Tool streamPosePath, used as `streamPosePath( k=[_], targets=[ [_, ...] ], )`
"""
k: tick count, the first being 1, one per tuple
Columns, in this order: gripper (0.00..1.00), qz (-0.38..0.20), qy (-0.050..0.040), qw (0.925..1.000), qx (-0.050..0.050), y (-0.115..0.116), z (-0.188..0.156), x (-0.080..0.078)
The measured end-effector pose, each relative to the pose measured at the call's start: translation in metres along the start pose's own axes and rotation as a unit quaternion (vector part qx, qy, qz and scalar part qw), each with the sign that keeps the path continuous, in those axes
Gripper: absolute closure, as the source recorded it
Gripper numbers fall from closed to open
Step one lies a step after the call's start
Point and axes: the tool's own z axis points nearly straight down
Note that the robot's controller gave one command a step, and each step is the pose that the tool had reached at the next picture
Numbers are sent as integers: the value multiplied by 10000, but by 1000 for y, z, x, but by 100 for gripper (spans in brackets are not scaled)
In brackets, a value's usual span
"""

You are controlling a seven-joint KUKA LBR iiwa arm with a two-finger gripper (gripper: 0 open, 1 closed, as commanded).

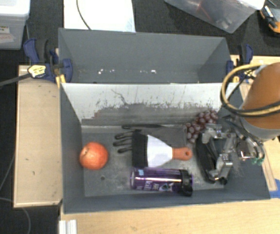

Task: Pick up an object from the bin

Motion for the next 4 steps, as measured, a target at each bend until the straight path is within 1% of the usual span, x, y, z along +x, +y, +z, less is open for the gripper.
streamPosePath(
  k=[1,2,3,4],
  targets=[
    [0,-24,-41,10000,7,0,-4,-1],
    [0,310,-70,9995,3,19,140,-42],
    [0,1931,-115,9811,-8,36,56,-12],
    [0,1043,-92,9945,-6,38,114,-37]
  ],
)
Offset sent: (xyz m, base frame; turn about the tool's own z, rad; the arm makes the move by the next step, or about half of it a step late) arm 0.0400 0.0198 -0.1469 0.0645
